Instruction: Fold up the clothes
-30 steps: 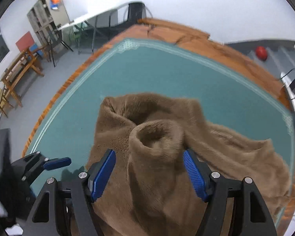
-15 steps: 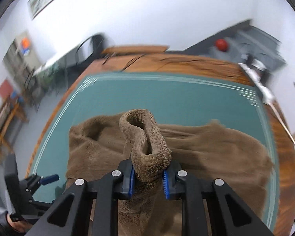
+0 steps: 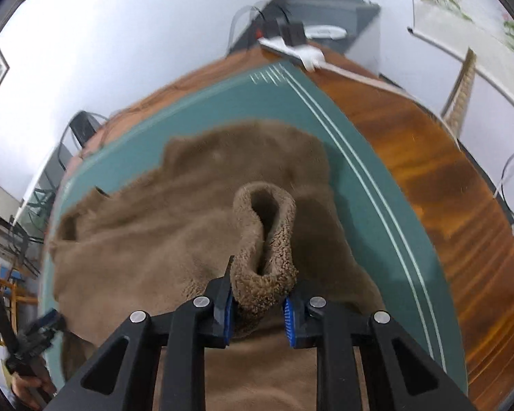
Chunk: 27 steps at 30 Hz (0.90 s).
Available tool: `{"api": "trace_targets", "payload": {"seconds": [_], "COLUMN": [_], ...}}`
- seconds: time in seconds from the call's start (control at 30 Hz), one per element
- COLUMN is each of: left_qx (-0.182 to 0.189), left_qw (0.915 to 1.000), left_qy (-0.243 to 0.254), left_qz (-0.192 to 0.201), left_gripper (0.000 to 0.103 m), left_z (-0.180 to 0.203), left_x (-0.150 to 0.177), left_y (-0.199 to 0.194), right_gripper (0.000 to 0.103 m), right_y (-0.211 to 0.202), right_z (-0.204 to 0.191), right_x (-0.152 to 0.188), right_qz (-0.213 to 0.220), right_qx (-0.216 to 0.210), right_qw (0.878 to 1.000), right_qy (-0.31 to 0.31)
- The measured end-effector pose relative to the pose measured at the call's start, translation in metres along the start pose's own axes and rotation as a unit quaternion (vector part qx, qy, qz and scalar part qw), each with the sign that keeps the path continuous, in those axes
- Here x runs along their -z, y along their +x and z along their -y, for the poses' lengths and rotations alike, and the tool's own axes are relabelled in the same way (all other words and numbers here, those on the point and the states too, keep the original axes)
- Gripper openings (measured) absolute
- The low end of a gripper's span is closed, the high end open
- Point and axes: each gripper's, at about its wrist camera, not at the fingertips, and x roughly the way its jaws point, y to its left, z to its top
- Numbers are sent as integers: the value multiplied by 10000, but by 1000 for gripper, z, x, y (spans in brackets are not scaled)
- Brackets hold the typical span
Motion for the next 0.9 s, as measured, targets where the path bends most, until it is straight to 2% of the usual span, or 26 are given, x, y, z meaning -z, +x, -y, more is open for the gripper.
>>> {"api": "trace_targets", "payload": {"seconds": [0.13,0.17,0.2,0.27,0.37,0.43,0.53,0.6,0.7,0.9], "left_qx": [-95,-111,-116,-121,-149,-176,-209,-210,-168,8], "left_qw": [9999,9999,9999,9999,9999,9998,9998,9998,9998,10000], "left_qy": [38,42,31,-6,-25,-13,-11,-15,-43,-85], "left_qz": [-16,-16,-17,-23,-19,-16,-16,-9,-6,25], "left_gripper": [82,82,82,82,82,82,82,82,82,82], "left_z": [2,2,2,1,2,2,4,4,2,-4], "left_x": [1,1,1,2,3,4,3,4,4,8], "left_y": [-1,-1,-1,-1,-1,-1,-1,-2,0,2], "right_gripper": [25,32,48,67,67,67,67,67,67,67], "right_y": [15,17,18,16,1,-19,-33,-28,-1,41], "right_z": [19,21,23,29,37,26,-5,-29,-48,-30], "right_x": [19,21,22,24,21,12,-3,-10,-5,3], "right_qz": [-334,-393,-444,-466,-211,165,429,334,-125,-716], "right_qx": [-38,16,98,213,254,222,-34,-259,-509,-283], "right_qw": [9992,9990,9987,9984,9991,9996,9970,9933,9883,9903], "right_qy": [218,221,213,230,273,-20,-636,-1078,-1434,-1155]}}
